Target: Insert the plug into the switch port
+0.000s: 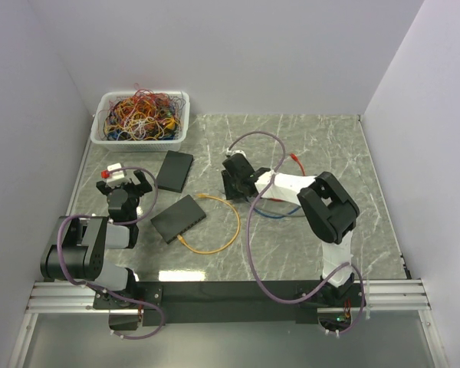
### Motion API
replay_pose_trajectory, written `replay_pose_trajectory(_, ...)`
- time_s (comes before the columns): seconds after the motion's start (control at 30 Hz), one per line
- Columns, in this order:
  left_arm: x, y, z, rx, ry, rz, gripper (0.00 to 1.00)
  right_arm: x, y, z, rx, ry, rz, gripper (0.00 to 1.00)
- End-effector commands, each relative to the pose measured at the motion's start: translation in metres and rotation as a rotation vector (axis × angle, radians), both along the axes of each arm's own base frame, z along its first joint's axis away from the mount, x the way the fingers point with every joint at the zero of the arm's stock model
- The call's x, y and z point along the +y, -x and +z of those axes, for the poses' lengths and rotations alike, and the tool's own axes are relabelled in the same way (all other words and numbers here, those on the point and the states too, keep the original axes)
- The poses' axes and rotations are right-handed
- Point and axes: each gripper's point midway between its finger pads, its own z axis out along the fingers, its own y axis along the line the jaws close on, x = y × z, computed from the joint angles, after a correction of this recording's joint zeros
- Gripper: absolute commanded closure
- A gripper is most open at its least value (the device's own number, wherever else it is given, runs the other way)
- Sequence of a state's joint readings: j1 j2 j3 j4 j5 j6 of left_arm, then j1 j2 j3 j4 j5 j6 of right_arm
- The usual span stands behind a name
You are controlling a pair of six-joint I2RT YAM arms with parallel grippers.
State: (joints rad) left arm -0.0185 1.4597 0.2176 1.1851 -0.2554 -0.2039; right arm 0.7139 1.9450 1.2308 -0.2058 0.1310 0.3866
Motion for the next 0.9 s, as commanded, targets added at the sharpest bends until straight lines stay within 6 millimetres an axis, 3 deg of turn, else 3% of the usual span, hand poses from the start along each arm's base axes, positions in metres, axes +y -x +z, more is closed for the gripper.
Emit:
replay_pose_trajectory(0.0, -0.003, -0.008, 0.02, -0.067, -0.007, -0.018, 0.01, 0.003, 0.001, -0.011, 0.026, 0.041, 0.017, 0.49)
replay_pose_trajectory(0.23, -0.003, -0.007, 0.019, -0.066, -0.006, -0.016, 0.01, 0.015, -0.002, -0.01, 0.018, 0.05, 0.033, 0.46)
replay_pose_trajectory(0.5, -0.003, -0.008, 0.02, -0.068, -0.006, -0.018, 0.01, 0.029, -0.005, -0.007, 0.001, 0.064, 0.057, 0.35)
replay_pose_trajectory(0.73, -0.003, -0.008, 0.019, -0.066, -0.006, -0.018, 0.01, 0.033, -0.007, -0.011, -0.003, 0.08, 0.068, 0.34)
replay_pose_trajectory(0.87, -0.003, -0.008, 0.02, -0.068, -0.006, -0.018, 0.01, 0.038, -0.009, -0.015, 0.002, 0.08, 0.077, 0.4)
